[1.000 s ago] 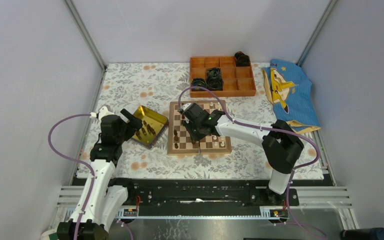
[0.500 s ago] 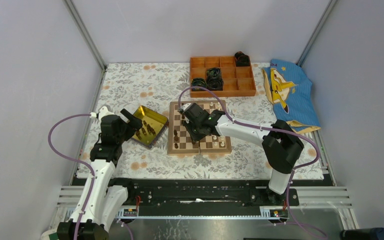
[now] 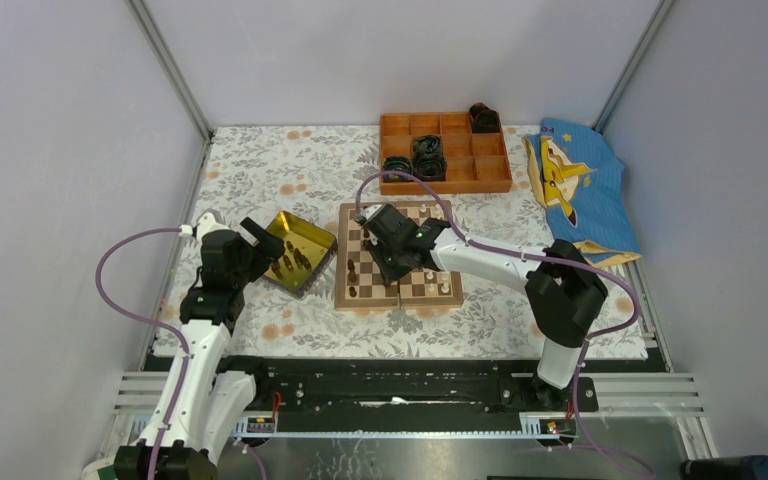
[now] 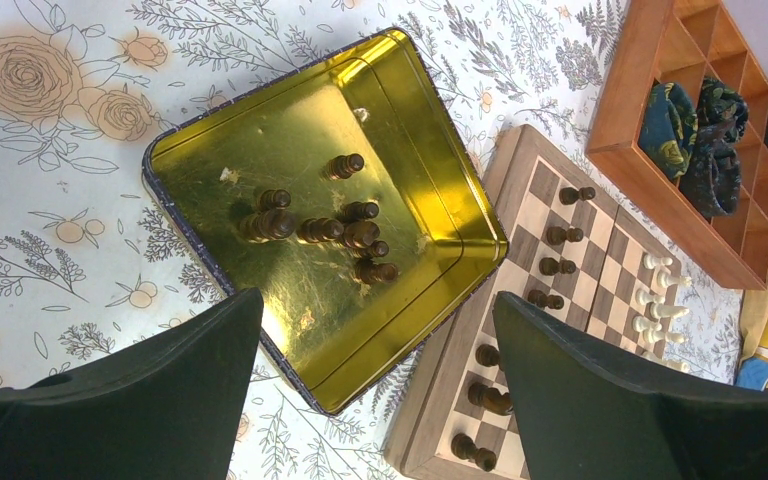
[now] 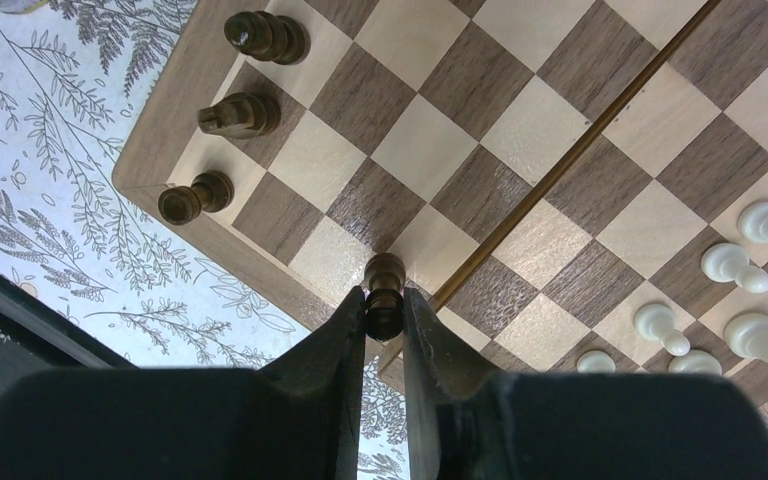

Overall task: Set up the chess pieces on the board
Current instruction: Pick up the chess piece from the chessboard.

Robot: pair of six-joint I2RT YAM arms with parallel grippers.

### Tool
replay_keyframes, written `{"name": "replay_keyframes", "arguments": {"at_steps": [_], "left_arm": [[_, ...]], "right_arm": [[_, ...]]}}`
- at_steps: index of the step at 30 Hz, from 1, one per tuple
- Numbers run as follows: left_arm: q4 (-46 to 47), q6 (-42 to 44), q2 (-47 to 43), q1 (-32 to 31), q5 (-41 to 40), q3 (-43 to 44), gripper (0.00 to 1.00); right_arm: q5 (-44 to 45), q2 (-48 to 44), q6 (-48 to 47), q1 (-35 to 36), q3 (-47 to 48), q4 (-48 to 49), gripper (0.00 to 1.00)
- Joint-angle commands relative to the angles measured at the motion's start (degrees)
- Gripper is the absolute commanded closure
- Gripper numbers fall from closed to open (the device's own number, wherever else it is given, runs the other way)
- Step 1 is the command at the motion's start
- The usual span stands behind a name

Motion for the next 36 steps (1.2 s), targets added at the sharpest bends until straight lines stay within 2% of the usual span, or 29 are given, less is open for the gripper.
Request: {"name": "replay_keyframes", "arguments": {"at_steps": [1,17,36], "left_arm": [[2.51,0.38,-0.83,-0.26,0.17,-0.26,0.07],[2.48,0.48,-1.19,-0.24,0.42,-0.17,0.06],[2.88,0.39,-0.84,-0.24,0.85,-0.21,0.07]], "right_arm": [[-0.16,-1.86,-0.85,-0.44,2.82,-1.17,1.0],[2.0,-0.58,-1.96,-0.53,9.02,-3.63,1.0],[2.69,12.93,-5.74,-1.49,28.18,-8.05,1.0]]}}
